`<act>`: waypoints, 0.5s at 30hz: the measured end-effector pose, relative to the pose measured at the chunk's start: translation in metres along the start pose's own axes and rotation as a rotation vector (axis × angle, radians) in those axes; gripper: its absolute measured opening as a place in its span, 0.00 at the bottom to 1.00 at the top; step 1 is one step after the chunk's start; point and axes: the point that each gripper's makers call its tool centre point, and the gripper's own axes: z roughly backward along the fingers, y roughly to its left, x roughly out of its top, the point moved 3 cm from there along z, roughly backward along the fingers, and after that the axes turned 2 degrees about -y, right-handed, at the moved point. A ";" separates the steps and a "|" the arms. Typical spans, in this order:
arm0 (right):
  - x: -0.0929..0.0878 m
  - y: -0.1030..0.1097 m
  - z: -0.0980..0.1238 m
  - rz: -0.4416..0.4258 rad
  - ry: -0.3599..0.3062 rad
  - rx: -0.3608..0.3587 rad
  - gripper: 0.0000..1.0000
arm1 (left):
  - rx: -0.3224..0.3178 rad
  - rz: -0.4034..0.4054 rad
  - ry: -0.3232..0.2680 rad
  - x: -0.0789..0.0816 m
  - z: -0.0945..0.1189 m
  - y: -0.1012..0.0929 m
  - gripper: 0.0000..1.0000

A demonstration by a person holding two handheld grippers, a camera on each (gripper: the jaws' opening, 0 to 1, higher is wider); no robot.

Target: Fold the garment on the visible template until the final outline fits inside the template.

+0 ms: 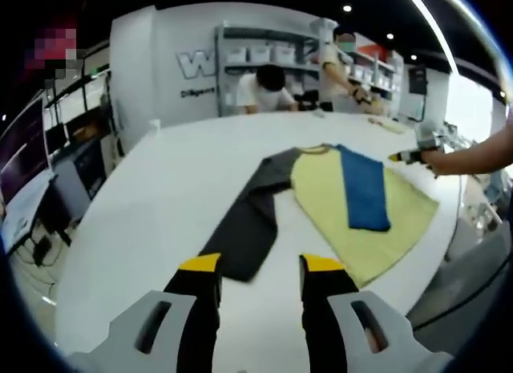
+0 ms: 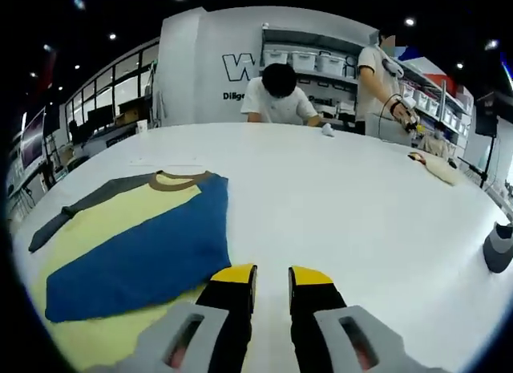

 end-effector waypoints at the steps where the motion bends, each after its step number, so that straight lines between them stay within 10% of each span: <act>1: 0.001 -0.007 0.004 -0.003 -0.009 -0.015 0.16 | 0.005 0.002 0.009 -0.003 -0.002 0.002 0.36; 15: 0.012 -0.003 0.116 -0.122 -0.142 0.021 0.16 | 0.118 0.160 0.093 -0.031 -0.062 0.052 0.36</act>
